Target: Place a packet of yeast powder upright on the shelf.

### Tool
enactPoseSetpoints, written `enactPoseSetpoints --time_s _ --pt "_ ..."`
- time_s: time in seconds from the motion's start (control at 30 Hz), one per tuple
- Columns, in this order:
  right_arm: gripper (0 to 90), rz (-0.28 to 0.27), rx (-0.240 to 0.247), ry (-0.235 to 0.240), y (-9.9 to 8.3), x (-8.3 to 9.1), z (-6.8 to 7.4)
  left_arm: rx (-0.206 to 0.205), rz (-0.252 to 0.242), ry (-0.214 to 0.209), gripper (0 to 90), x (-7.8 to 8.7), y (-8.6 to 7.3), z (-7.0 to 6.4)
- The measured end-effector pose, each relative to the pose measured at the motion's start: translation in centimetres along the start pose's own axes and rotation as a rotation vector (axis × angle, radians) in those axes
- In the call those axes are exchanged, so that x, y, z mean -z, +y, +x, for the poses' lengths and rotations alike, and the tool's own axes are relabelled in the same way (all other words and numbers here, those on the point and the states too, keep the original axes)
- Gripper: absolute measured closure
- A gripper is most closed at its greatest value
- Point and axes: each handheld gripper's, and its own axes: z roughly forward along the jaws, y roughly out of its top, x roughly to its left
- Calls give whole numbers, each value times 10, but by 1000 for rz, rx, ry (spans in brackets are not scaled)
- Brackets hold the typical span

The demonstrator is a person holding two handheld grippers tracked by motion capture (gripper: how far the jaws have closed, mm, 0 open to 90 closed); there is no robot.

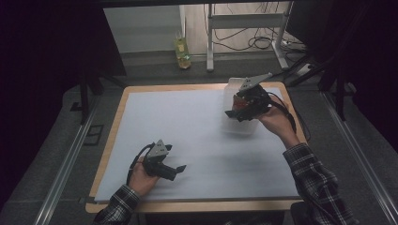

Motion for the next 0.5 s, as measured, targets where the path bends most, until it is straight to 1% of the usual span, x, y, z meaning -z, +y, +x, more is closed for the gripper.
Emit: enactPoseSetpoints --time_s 0.27,0.5 --pt "117 -10 -8 5 -4 3 8 -28 -2 -5 25 0 1 -3" --pt "107 -15 -11 3 -8 5 15 -30 -3 -3 26 0 0 -3"
